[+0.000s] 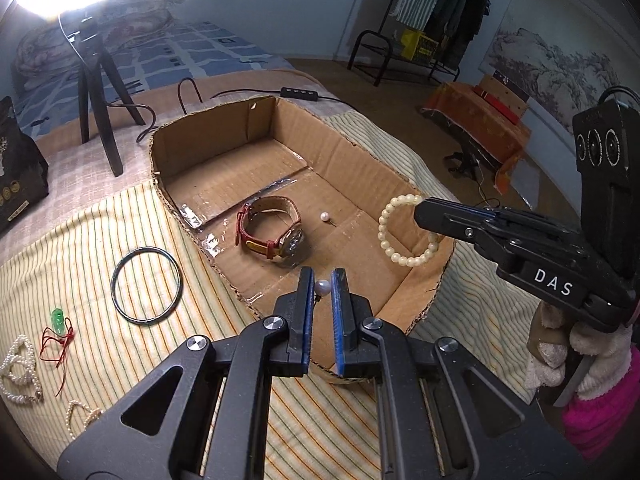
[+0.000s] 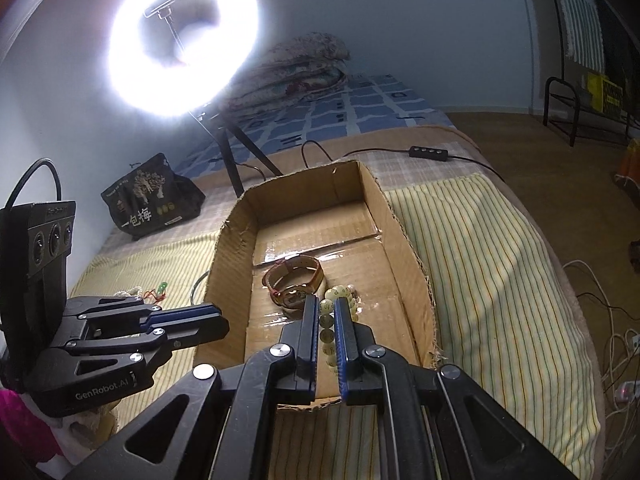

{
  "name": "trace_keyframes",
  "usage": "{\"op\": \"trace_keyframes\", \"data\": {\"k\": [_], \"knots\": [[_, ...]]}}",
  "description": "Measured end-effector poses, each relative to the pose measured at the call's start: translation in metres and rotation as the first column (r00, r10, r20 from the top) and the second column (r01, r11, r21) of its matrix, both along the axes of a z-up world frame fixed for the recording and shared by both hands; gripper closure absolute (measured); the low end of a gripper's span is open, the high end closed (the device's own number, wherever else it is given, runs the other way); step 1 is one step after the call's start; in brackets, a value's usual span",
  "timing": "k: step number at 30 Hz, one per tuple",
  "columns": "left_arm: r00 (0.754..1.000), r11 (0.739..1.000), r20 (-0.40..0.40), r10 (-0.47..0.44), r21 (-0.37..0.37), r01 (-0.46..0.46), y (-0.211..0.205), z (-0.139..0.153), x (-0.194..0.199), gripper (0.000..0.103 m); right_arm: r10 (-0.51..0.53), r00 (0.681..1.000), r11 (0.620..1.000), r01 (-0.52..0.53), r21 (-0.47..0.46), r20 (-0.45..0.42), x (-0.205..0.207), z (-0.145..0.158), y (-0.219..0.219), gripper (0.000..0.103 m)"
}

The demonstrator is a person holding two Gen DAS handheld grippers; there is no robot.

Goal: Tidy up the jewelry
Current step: 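Open both tools to release the pearl and bracelet in the box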

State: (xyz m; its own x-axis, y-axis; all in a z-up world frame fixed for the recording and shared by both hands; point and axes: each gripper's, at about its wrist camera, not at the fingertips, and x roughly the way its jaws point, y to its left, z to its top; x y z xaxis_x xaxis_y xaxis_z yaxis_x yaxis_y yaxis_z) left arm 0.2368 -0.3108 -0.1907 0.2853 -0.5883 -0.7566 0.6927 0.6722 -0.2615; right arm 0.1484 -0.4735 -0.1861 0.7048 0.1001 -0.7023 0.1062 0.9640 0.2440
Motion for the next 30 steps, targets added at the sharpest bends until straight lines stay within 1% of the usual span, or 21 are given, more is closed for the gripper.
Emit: {"op": "trace_keyframes", "data": {"k": [10,13,14,16,17,18,19,20,22,24,25,28,29,30], "knots": [[1.000,1.000,-0.005,-0.014,0.010,0.014,-0.004,-0.004,-0.002,0.097,-0.009,1.000,1.000,0.009,0.005,-0.008,0.000,-0.004,-0.002,0.098],[1.000,1.000,0.003,-0.016,0.012,0.016,-0.004,-0.004,-0.003,0.097,-0.012,1.000,1.000,0.012,-0.003,-0.005,0.000,-0.004,-0.001,0.094],[1.000,1.000,0.004,-0.016,0.018,0.016,-0.005,-0.005,-0.003,0.096,-0.014,1.000,1.000,0.014,-0.004,-0.003,0.000,-0.004,-0.001,0.084],[1.000,0.999,0.005,-0.020,0.028,0.020,-0.005,-0.005,-0.003,0.096,-0.029,1.000,1.000,0.029,-0.008,0.004,0.000,-0.002,-0.001,0.068],[1.000,0.999,0.007,-0.021,0.031,0.021,-0.005,-0.005,-0.004,0.095,-0.036,0.999,0.999,0.036,-0.011,0.007,-0.001,-0.002,0.000,0.068],[1.000,0.999,0.012,-0.020,0.036,0.019,-0.004,-0.005,-0.004,0.085,-0.039,0.999,0.999,0.039,-0.015,0.009,-0.001,-0.001,0.000,0.067],[1.000,0.999,0.018,-0.016,0.039,0.015,-0.003,-0.005,-0.005,0.077,-0.041,0.999,0.999,0.041,-0.020,0.010,-0.001,0.000,0.001,0.057],[1.000,0.999,0.025,-0.014,0.037,0.013,-0.002,-0.005,-0.005,0.065,-0.048,0.999,0.998,0.048,-0.030,0.012,-0.001,0.002,0.002,0.042],[0.999,0.999,0.045,-0.010,0.034,0.008,0.002,-0.002,-0.007,0.064,-0.061,0.998,0.997,0.062,-0.051,0.021,-0.002,0.004,0.004,0.027],[0.998,0.999,0.055,-0.010,0.036,0.008,0.005,0.001,-0.008,0.064,-0.071,0.997,0.995,0.073,-0.072,0.032,-0.003,0.007,0.007,0.021],[0.998,0.999,0.059,-0.009,0.036,0.007,0.006,0.001,-0.008,0.064,-0.075,0.997,0.994,0.078,-0.077,0.032,-0.003,0.009,0.007,0.016],[0.998,0.999,0.064,-0.003,0.032,0.000,0.012,0.004,-0.007,0.064,-0.092,0.995,0.991,0.096,-0.090,0.046,-0.002,0.013,0.009,0.010],[0.998,0.999,0.063,0.001,0.032,-0.003,0.013,0.005,-0.007,0.063,-0.096,0.994,0.991,0.101,-0.093,0.050,-0.002,0.014,0.009,0.007],[0.998,0.999,0.063,0.004,0.032,-0.006,0.014,0.005,-0.007,0.059,-0.105,0.993,0.989,0.110,-0.100,0.054,-0.002,0.015,0.010,0.005]]}}
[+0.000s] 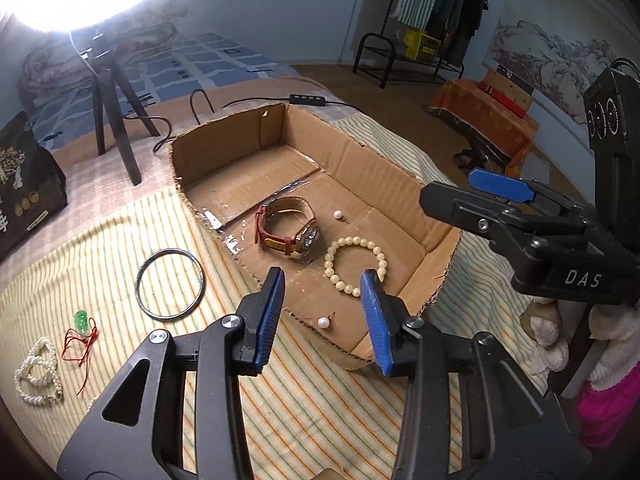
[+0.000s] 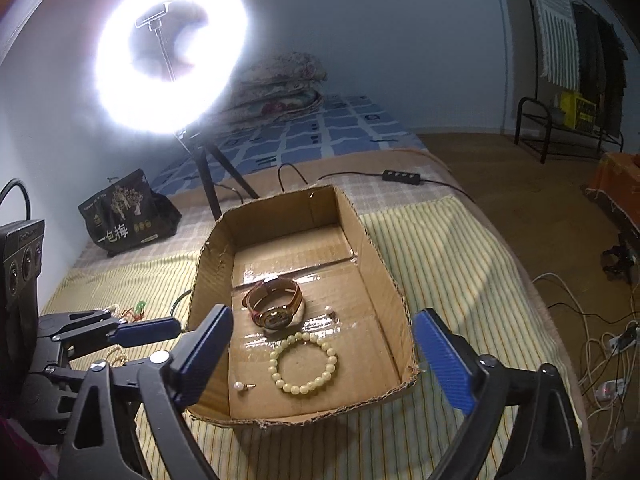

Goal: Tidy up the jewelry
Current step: 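Open both tools to release the pearl and bracelet in the box, then move both tools back toward the remaining jewelry on the bedspread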

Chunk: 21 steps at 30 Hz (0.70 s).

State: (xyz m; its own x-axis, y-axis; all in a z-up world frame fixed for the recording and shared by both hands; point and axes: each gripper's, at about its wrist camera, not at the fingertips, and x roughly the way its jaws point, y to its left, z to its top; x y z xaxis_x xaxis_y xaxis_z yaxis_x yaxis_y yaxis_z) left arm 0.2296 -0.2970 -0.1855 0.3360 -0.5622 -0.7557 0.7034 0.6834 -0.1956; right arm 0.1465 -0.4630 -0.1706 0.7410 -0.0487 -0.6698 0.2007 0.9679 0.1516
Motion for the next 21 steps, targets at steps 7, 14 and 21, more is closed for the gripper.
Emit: {"op": "trace_keyframes", "data": {"k": [7,14,21], "knots": [[1.000,1.000,0.013,0.025,-0.016,-0.025,0.016,0.007,-0.002,0.041,-0.029,0.999,0.998,0.030,-0.052,0.017,0.001,0.008,0.007,0.000],[0.998,0.998,0.029,0.064,-0.028,-0.063,0.043,0.012,-0.002,0.037,-0.003,1.000,0.999,0.002,-0.050,-0.005,0.007,0.012,0.020,0.000],[0.987,0.988,0.041,0.153,-0.039,-0.152,0.089,0.015,0.010,0.037,0.048,0.999,0.997,-0.048,-0.062,0.003,0.013,0.018,0.042,0.000]]}}
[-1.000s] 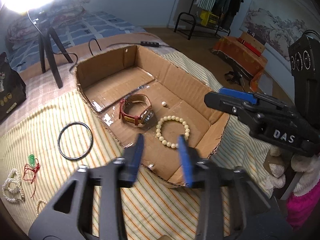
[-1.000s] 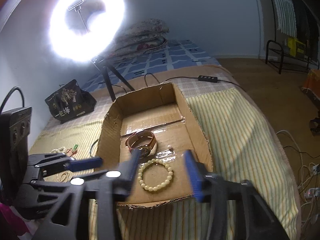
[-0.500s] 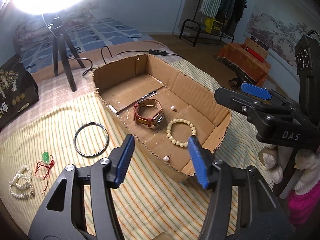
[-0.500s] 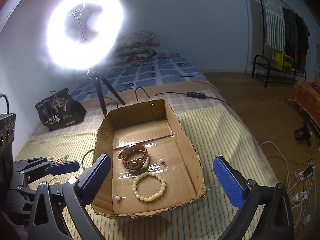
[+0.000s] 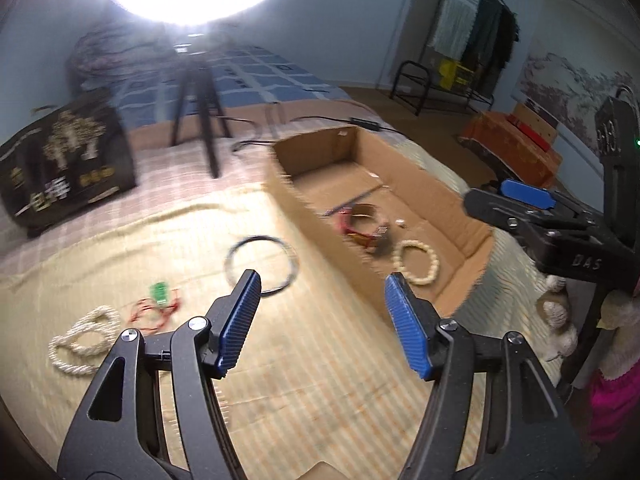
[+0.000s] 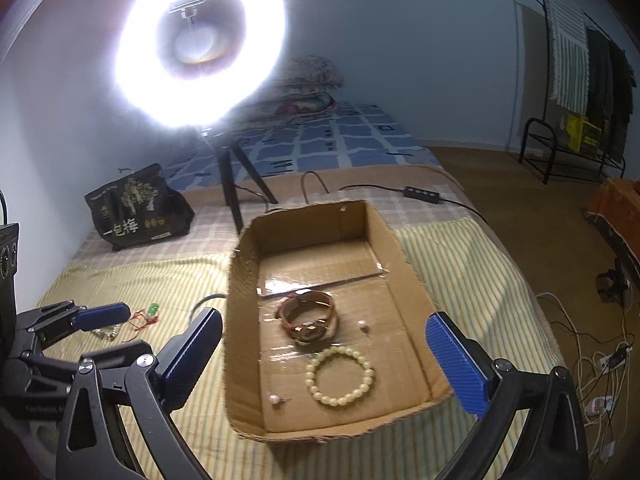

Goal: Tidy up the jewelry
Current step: 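Move both tools back toward the remaining jewelry on the bedspread, then grasp the twisted pearl necklace with the left tool while the right tool grasps the green jade pendant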

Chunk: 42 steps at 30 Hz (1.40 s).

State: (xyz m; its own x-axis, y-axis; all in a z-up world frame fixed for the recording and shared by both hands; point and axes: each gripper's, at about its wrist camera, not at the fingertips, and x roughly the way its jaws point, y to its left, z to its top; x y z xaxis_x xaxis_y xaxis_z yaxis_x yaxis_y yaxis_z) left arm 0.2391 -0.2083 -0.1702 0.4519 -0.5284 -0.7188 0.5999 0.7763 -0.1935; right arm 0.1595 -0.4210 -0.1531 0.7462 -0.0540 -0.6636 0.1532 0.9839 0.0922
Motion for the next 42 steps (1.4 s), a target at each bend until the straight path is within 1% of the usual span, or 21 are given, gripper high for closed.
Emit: {"op": "trace_keyframes", "data": {"k": [3,6,10,13,17,22,25,30,33,37,39,41,42], "knots": [[0.998,0.998,-0.002,0.055,0.001,-0.055,0.026,-0.002,0.007,0.037,0.037,0.999,0.999,-0.037,-0.004,-0.001,0.007,0.001,0.014,0.000],[0.993,0.993,-0.005,0.119,0.018,-0.119,0.053,-0.007,0.014,0.037,0.078,0.997,0.997,-0.078,-0.012,-0.010,0.015,0.000,0.030,0.000],[0.979,0.978,-0.005,0.203,0.049,-0.202,0.093,-0.015,0.019,0.037,0.147,0.989,0.989,-0.147,-0.017,-0.026,0.027,-0.004,0.054,0.000],[0.967,0.966,-0.013,0.253,0.063,-0.251,0.118,-0.020,0.022,0.037,0.214,0.975,0.977,-0.215,-0.014,-0.054,0.039,-0.011,0.076,0.000],[0.949,0.948,-0.023,0.313,0.074,-0.311,0.146,-0.026,0.024,0.037,0.289,0.953,0.957,-0.289,0.012,-0.090,0.056,-0.020,0.103,0.000],[0.926,0.929,-0.085,0.368,0.078,-0.362,0.173,-0.039,0.029,0.036,0.376,0.917,0.926,-0.374,0.040,-0.129,0.074,-0.030,0.139,0.000],[0.915,0.922,-0.111,0.388,0.072,-0.382,0.182,-0.045,0.032,0.031,0.427,0.889,0.904,-0.423,0.060,-0.166,0.086,-0.041,0.162,0.001],[0.900,0.912,-0.145,0.411,0.061,-0.406,0.189,-0.055,0.038,0.031,0.476,0.850,0.879,-0.464,0.108,-0.225,0.102,-0.062,0.189,0.010],[0.897,0.910,-0.156,0.414,0.068,-0.409,0.191,-0.061,0.042,0.030,0.491,0.832,0.870,-0.481,0.103,-0.258,0.112,-0.074,0.200,0.014],[0.881,0.902,-0.194,0.431,0.064,-0.427,0.195,-0.071,0.050,0.029,0.494,0.816,0.868,-0.485,0.111,-0.301,0.124,-0.089,0.205,0.024],[0.875,0.897,-0.199,0.440,0.058,-0.438,0.198,-0.073,0.054,0.029,0.496,0.810,0.868,-0.478,0.135,-0.314,0.129,-0.095,0.206,0.027],[0.868,0.890,-0.201,0.454,0.057,-0.453,0.200,-0.076,0.057,0.029,0.496,0.805,0.868,-0.473,0.153,-0.327,0.135,-0.101,0.206,0.033],[0.863,0.885,-0.205,0.462,0.054,-0.462,0.202,-0.077,0.059,0.029,0.495,0.803,0.868,-0.471,0.157,-0.333,0.137,-0.104,0.207,0.033]]}}
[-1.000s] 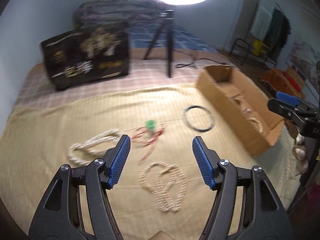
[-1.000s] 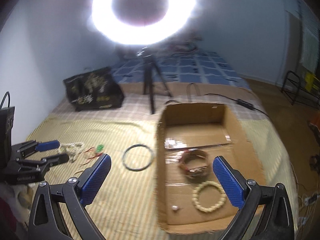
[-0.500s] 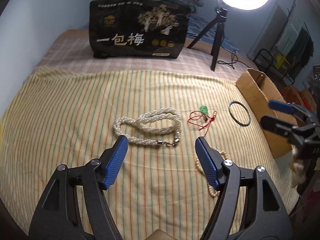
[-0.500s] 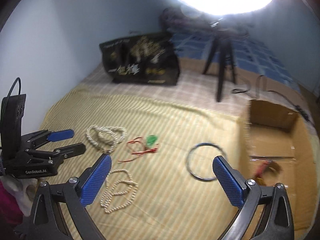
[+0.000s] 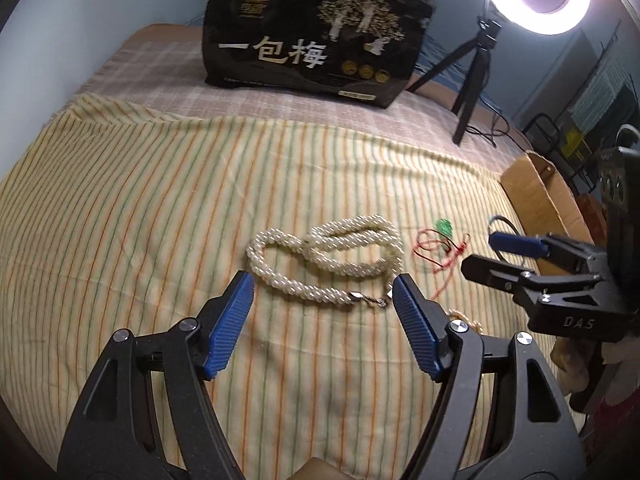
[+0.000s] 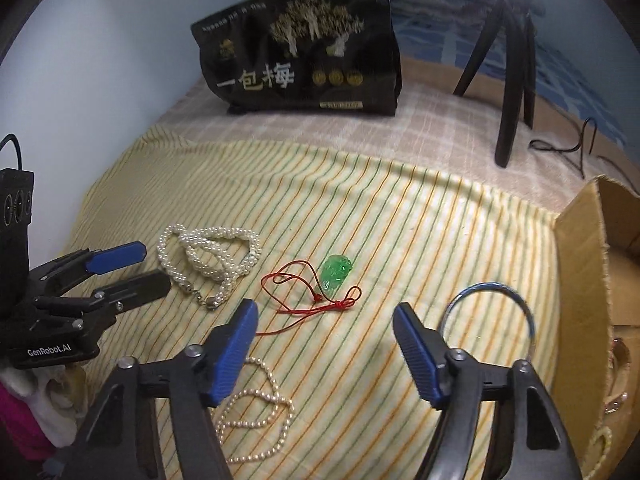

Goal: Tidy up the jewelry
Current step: 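Grasp the twisted pearl necklace with the left tool while the right tool grasps the green jade pendant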

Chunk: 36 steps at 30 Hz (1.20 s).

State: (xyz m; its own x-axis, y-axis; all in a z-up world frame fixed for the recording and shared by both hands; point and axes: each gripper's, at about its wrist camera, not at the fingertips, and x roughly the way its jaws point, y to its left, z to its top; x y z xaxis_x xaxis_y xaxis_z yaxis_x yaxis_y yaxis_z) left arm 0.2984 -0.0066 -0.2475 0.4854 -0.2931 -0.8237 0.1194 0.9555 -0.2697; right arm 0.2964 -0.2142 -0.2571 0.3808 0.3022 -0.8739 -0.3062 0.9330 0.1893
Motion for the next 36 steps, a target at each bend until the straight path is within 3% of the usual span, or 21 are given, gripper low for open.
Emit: {"op": "trace_keyframes", "data": {"k": [5,12,19,23,28,30,34,35,36], "knots": [[1.000,1.000,0.002,0.015,0.006,-0.015,0.001,-0.006,0.010,0.029,0.003,1.000,1.000,-0.003,-0.006,-0.015,0.008,-0.010,0.006,0.041],[1.000,0.998,0.010,0.011,0.063,-0.012,-0.010,-0.016,0.022,0.029,0.013,1.000,0.999,-0.013,-0.045,0.005,0.016,-0.018,0.015,0.045],[0.999,0.991,0.044,0.028,0.127,-0.033,-0.018,-0.022,0.027,0.031,0.040,0.999,0.994,-0.036,-0.106,0.033,0.020,-0.023,0.024,0.061],[0.997,0.986,0.059,0.044,0.159,-0.053,-0.019,-0.025,0.031,0.045,0.051,0.998,0.992,-0.045,-0.121,0.043,0.020,-0.024,0.027,0.076],[0.996,0.989,0.064,0.063,0.129,-0.071,-0.011,-0.026,0.033,0.067,0.054,0.997,0.991,-0.048,-0.127,0.050,0.020,-0.023,0.028,0.087],[0.996,0.991,0.061,0.068,0.111,-0.074,-0.007,-0.027,0.033,0.079,0.054,0.997,0.990,-0.047,-0.129,0.055,0.019,-0.023,0.028,0.088],[0.996,0.994,0.060,0.071,0.082,-0.076,-0.004,-0.026,0.033,0.087,0.051,0.997,0.992,-0.044,-0.120,0.062,0.016,-0.021,0.028,0.088],[0.996,0.995,0.058,0.071,0.061,-0.074,-0.002,-0.025,0.033,0.097,0.050,0.997,0.993,-0.043,-0.111,0.063,0.015,-0.020,0.027,0.088],[0.996,0.996,0.057,0.074,0.048,-0.077,-0.001,-0.025,0.033,0.097,0.049,0.997,0.994,-0.042,-0.103,0.063,0.014,-0.019,0.027,0.088]]}}
